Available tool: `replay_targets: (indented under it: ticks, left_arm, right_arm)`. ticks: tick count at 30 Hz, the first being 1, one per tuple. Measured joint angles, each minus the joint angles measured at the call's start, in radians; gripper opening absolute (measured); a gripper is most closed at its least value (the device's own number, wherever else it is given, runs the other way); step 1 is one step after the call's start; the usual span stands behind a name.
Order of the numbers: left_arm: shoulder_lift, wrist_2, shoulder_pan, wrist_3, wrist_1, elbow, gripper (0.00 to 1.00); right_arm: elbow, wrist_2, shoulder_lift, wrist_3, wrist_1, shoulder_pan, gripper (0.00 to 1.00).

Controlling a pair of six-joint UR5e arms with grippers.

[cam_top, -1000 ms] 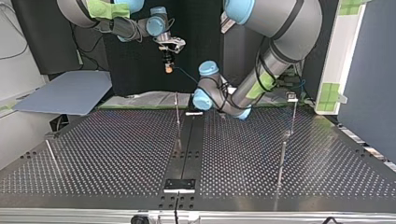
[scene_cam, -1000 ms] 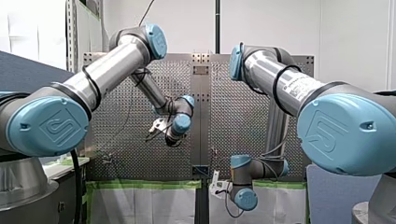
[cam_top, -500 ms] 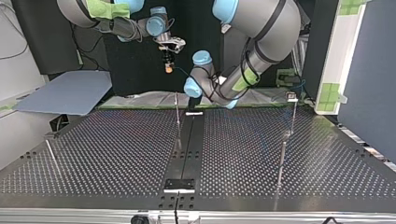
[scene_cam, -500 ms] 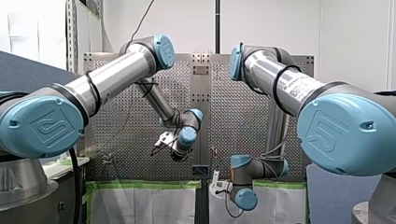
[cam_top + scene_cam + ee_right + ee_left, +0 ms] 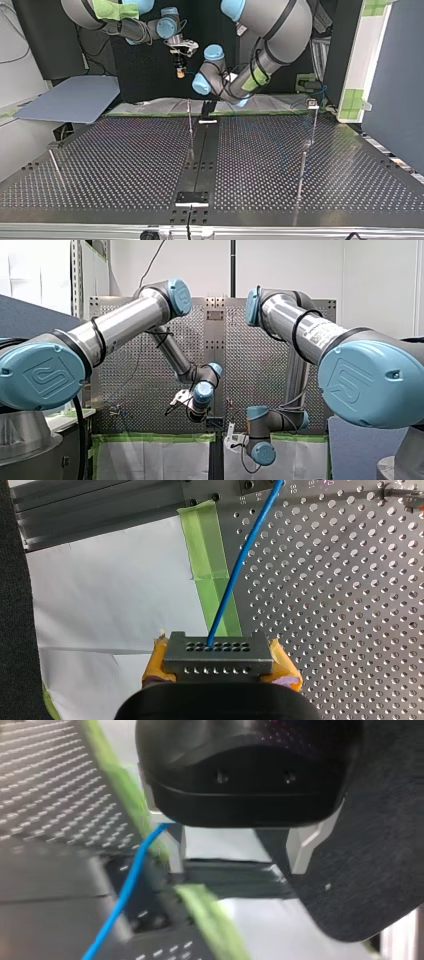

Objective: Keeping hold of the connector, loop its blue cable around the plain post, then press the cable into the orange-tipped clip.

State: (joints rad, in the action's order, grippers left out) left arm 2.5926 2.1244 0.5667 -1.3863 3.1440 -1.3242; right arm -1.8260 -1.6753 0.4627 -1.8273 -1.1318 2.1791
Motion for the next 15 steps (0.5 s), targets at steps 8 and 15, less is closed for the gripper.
replay_targets:
  ticks: [8,15]
  left_arm:
    - [0.016,-0.063,0.022,-0.064,-0.023,0.000,1.00]
    - [0.017,-0.135,0.030,-0.129,-0.019,-0.001,1.00]
  right_arm:
    - [0.000,0.000,0.000,0.000,0.001,0.000,0.00]
    - [0.000,0.001,0.000,0.000,0.002,0.000,0.00]
